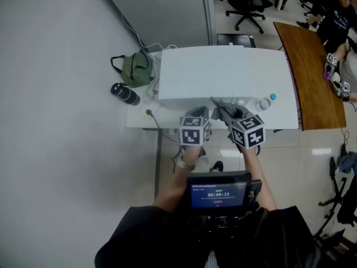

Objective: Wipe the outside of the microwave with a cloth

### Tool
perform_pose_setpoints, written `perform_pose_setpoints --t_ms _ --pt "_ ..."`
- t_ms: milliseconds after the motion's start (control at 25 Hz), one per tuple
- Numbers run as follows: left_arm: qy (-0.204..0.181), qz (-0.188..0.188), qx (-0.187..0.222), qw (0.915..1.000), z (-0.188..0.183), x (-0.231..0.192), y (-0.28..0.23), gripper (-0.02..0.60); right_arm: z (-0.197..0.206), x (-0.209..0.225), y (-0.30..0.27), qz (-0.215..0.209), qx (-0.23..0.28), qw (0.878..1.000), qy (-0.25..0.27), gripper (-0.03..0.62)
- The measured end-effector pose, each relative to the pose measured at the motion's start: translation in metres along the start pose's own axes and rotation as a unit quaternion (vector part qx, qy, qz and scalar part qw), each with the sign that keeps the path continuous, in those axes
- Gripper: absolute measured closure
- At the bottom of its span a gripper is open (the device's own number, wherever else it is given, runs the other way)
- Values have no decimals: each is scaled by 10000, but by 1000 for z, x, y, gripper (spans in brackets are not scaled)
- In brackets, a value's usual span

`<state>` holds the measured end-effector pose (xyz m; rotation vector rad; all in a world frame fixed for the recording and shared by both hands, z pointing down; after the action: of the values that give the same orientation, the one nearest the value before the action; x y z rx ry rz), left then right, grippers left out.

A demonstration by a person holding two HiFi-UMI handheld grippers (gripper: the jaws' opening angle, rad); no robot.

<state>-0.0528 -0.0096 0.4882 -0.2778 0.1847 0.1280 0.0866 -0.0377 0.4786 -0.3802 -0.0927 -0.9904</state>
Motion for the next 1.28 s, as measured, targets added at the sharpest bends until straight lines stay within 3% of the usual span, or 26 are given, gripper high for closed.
perform_pose_setpoints --t_ms 280,600,1040,1280 --pt "-191 -315 -141 9992 22 26 20 581 34 -29 11 -111 -128 9995 -253 553" --pt "-311 -425 -168 9985 23 42 27 581 42 -23 27 -32 -265 9983 -510 553" --pt "-450 -471 -83 9978 20 43 48 581 52 -45 22 48 -515 9984 -229 551" --pt "-269 -414 33 9988 14 28 57 581 49 -61 14 158 -528 9983 -213 551"
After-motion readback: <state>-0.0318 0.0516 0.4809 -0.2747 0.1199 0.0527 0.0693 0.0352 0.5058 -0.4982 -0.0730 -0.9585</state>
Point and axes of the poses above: the fingertips, and each gripper's own axes: y backward along the fingers, x to its right, z out of its underside, the point moved 8 cm from there along y, backward along the fingers, and after that the axes turned 13 degrees about x, right-handed, at the moved point
